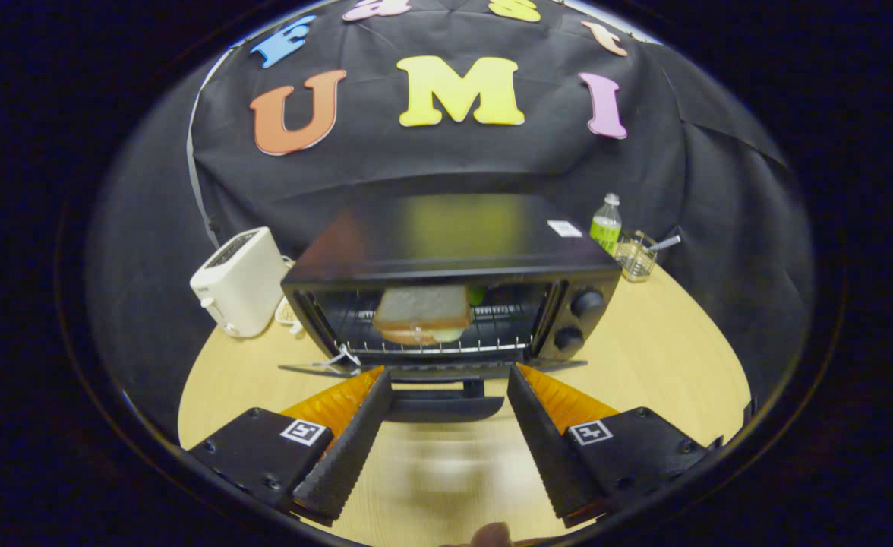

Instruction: Open the toaster oven, put the food inside, and close the toaster oven door.

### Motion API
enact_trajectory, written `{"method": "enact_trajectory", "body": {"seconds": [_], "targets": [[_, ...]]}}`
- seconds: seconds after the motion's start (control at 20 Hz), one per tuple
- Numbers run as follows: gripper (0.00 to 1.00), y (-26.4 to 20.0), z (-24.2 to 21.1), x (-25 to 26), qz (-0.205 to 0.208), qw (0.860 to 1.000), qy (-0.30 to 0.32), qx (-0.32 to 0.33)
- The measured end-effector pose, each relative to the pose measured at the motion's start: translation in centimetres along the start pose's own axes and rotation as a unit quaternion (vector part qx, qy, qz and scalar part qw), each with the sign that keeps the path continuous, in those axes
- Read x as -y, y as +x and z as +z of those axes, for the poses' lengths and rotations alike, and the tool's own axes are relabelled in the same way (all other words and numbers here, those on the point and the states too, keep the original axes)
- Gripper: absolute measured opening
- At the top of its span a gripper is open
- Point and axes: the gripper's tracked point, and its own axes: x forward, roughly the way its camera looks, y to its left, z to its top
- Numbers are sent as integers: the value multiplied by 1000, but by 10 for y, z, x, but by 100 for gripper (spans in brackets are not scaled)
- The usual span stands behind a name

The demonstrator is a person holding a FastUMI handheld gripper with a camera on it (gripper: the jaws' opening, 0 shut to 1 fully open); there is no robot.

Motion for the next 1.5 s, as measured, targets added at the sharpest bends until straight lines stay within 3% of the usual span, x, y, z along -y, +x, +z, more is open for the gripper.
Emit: {"method": "enact_trajectory", "body": {"seconds": [0.15,0.35,0.5,0.75,1.0,1.3,1.5], "targets": [[100,-24,42,-6,6,998,-19,52],[100,-44,21,-9,17,999,-29,40],[100,-69,31,-10,21,997,-24,67],[100,-160,109,-10,26,983,-41,177],[100,-249,160,-10,49,967,-15,250],[100,-303,156,-3,58,961,-7,272],[100,-315,127,-2,72,963,12,261]]}}
